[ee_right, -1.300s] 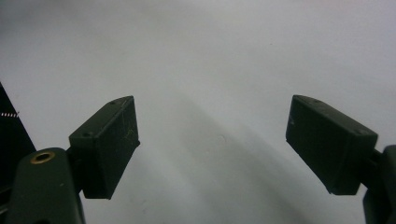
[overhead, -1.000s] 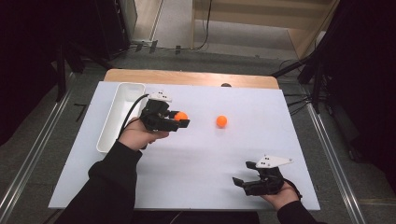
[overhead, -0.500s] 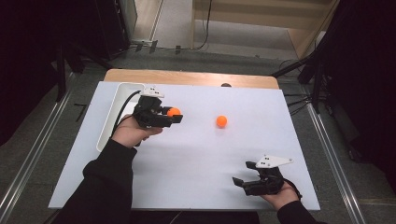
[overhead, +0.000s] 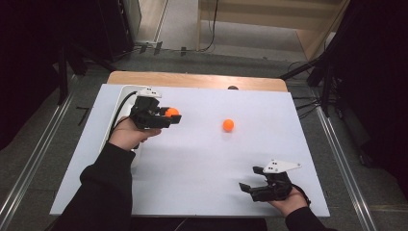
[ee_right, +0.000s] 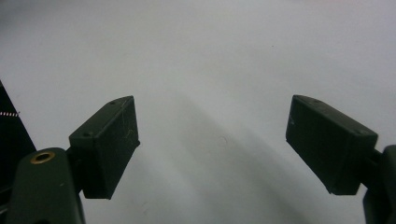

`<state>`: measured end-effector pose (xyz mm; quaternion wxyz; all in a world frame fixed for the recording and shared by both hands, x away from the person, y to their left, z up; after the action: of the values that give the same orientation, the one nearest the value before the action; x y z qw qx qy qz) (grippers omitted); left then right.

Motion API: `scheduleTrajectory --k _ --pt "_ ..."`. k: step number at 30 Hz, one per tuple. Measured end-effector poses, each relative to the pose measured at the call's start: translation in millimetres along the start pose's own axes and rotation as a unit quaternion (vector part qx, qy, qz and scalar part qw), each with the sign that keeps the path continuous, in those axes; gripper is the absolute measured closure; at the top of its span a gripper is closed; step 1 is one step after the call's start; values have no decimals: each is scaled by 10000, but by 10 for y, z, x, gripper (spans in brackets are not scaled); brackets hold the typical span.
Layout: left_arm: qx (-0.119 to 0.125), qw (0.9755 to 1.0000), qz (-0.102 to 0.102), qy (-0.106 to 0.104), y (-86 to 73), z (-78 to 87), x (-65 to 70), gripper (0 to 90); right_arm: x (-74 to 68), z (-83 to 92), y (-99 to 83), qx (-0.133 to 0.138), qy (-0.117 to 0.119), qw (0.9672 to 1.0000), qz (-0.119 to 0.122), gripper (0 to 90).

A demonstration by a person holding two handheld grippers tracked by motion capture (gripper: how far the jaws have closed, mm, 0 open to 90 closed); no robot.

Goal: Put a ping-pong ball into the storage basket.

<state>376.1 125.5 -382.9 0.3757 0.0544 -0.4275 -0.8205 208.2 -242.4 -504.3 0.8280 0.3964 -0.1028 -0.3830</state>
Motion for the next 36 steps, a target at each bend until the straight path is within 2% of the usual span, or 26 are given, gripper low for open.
scheduleTrajectory --k 14,21,30,36 --pt "189 9994 137 251 -33 130 -116 502 -3 -33 41 -24 66 10000 49 156" --pt "288 9984 145 458 -28 196 -153 502 -7 -43 51 -28 76 9999 82 156" --pt "464 9966 446 519 -25 299 -316 502 0 -29 34 -28 72 9999 66 156" --pt "440 9947 466 803 -48 352 -408 502 -7 -37 38 -23 72 9999 73 156"
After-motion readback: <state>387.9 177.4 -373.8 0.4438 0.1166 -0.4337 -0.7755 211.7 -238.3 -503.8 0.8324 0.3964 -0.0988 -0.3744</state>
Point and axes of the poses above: each handheld gripper's, and its own axes: z roughly backward along the jaws, y roughly out of its top, x roughly to its right, the point moved 1 cm from there along -z, roughly forward along the jaws, and after that the axes turned 5 degrees about z, right-handed, at the moved point
